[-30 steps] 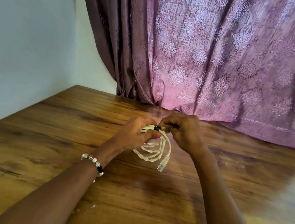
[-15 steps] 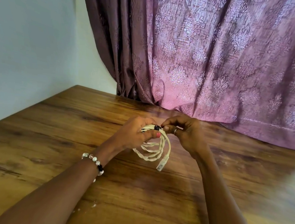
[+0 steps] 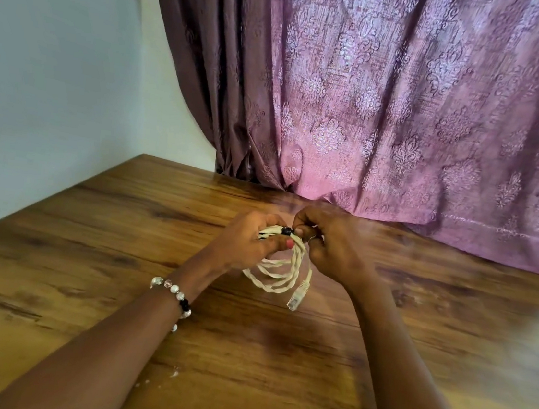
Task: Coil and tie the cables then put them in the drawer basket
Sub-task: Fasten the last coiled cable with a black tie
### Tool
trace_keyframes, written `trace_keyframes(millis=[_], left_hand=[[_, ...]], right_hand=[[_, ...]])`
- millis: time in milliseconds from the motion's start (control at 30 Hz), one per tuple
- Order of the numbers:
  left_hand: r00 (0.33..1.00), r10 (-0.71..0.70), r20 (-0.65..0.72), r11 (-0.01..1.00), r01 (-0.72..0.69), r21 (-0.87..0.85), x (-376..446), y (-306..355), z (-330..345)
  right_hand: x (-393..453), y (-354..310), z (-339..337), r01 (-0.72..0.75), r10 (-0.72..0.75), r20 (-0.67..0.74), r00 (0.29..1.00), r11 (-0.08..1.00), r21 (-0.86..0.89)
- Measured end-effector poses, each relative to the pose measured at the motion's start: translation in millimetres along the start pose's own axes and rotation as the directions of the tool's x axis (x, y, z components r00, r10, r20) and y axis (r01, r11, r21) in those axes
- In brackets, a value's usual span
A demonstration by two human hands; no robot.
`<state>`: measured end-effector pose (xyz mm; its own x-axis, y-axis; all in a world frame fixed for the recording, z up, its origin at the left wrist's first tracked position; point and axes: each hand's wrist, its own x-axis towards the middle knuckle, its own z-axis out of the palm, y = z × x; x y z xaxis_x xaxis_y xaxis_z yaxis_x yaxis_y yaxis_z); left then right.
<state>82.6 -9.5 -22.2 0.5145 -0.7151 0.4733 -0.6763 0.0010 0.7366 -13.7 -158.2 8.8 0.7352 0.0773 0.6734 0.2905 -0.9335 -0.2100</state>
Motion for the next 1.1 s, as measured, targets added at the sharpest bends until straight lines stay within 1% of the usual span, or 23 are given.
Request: trace_keyframes(millis=[100,167,267,367,467,600,733,833,933,1100], left_hand=[[0.999,-0.032,-0.002,0.999,0.032,-0.036,-1,-1,0],[0.999,-0.051,-0.008,0.995,0.05,-0.088,-1,-3,-1],[0.998,-0.059,-0.002,0.988,0.058,-0.145,-1,0,-2],[0.998,-0.064,0.009,0.981,0.065,-0.182,-2,2,-2],[0.996,-0.083,0.02,0.976,0.085,-0.198,-1,2,-1],[0.994,-0.109,0.016,0.968,0.109,-0.226,0,0,-1],[0.993,-0.122,-0.003,0.97,0.118,-0.214,0,-2,-1],[0.991,-0.131,-0.02,0.969,0.124,-0.212,1,-4,0],[0.989,-0.142,-0.031,0.969,0.133,-0.207,1,-3,1],[0.993,-0.097,-0.061,0.987,0.088,-0.136,-1,1,2]], right_hand=[[1,-5,-1,0.042,-0.042,0.009,0.999,0.997,-0.06],[1,-7,1,0.057,-0.056,0.006,0.998,0.996,-0.064],[2,-8,3,0.056,-0.056,0.001,0.998,0.998,-0.029],[2,-10,1,0.061,-0.06,-0.043,0.997,0.998,0.033],[2,-10,1,0.061,-0.058,-0.058,0.997,0.997,0.038],[2,-9,6,0.074,-0.08,-0.047,0.996,0.991,-0.109],[1,-8,12,0.104,-0.114,-0.038,0.993,0.971,-0.214],[1,-6,17,0.073,-0.081,-0.015,0.997,0.956,-0.283],[1,-6,17,0.06,-0.071,-0.034,0.997,0.967,-0.249],[2,-6,10,0.071,-0.077,-0.044,0.996,0.988,-0.134]])
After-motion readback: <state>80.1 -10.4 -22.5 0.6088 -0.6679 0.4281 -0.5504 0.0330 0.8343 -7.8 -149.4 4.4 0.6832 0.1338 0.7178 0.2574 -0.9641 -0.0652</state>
